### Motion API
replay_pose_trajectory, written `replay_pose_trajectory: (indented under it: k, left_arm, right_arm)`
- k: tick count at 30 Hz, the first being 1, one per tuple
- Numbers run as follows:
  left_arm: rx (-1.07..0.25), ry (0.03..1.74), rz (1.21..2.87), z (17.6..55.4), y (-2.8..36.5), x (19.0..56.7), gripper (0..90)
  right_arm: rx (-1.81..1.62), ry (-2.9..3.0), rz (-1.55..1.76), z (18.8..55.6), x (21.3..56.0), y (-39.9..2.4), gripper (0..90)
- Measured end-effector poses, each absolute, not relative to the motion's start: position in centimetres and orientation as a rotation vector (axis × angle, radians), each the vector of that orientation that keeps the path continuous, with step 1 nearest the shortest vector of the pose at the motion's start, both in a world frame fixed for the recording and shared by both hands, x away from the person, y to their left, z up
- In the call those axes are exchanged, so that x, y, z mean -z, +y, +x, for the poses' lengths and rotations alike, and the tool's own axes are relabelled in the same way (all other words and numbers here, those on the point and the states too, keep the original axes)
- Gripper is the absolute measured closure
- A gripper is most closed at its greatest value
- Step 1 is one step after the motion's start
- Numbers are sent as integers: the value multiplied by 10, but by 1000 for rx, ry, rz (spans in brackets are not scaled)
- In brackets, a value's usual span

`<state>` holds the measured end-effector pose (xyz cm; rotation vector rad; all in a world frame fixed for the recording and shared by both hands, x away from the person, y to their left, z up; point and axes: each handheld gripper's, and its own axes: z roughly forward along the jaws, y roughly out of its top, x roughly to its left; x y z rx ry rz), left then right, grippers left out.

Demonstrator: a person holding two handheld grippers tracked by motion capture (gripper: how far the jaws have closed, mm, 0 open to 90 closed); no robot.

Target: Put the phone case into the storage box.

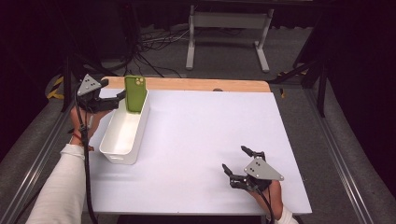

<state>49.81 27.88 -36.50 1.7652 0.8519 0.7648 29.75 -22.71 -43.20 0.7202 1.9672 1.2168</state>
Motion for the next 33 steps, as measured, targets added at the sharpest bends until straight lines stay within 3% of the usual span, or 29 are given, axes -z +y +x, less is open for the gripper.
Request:
replay_pose_trajectory:
  k: [15, 24, 33]
  left_arm:
    - [-707, 797, 1759, 474, 276, 369, 137]
    - [-718, 797, 1723, 460, 276, 369, 62]
    - [-727, 770, 1701, 442, 275, 367, 48]
  right_arm:
    - [-1224, 1970, 716, 297, 431, -226, 142]
    - [-1219, 1973, 714, 296, 432, -225, 135]
    - [-1219, 1970, 711, 295, 431, -225, 135]
